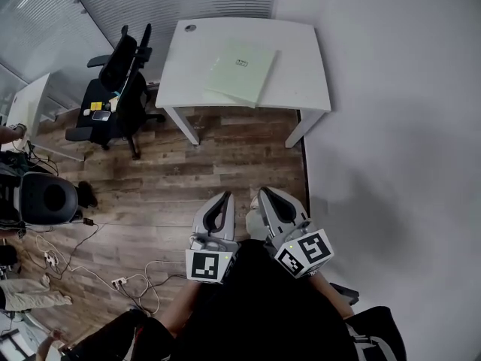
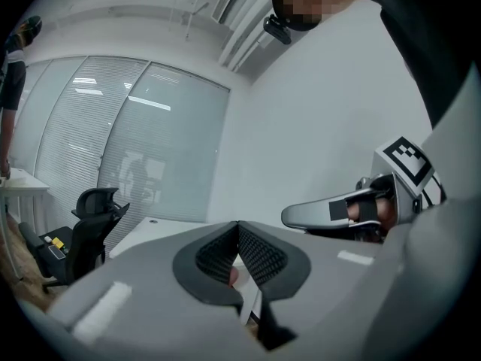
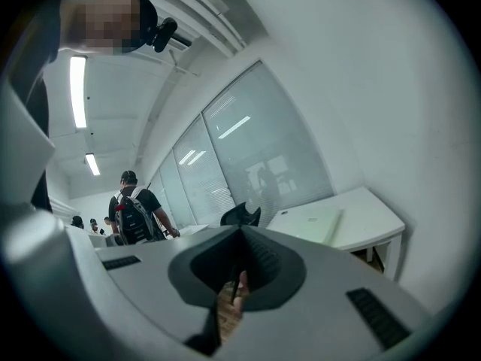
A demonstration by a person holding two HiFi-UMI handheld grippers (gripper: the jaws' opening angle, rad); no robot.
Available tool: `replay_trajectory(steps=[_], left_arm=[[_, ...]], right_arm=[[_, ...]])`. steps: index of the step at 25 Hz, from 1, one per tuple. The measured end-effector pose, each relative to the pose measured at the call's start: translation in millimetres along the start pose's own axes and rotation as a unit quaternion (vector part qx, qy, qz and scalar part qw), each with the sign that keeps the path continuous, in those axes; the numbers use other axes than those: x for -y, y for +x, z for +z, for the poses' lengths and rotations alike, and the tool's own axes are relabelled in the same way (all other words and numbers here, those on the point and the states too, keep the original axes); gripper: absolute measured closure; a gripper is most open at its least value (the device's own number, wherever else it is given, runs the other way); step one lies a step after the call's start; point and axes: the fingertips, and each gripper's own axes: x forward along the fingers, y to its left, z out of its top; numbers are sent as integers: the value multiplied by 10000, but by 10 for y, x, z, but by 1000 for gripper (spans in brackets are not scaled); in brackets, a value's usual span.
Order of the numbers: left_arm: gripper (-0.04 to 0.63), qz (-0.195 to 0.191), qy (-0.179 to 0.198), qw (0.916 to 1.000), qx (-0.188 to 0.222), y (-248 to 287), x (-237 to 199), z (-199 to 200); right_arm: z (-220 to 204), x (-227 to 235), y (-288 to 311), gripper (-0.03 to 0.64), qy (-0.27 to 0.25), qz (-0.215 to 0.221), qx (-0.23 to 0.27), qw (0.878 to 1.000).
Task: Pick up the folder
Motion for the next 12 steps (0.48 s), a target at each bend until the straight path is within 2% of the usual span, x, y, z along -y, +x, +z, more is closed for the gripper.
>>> replay_trajectory(steps=[6, 12], left_arm=[[591, 67, 60, 9999, 55, 604, 86, 100], [591, 334, 23, 9994, 46, 1016, 91, 139]], right_arm=[[300, 531, 207, 617, -71, 91, -1, 9999], [486, 926, 434, 617, -207, 330, -126, 9992]])
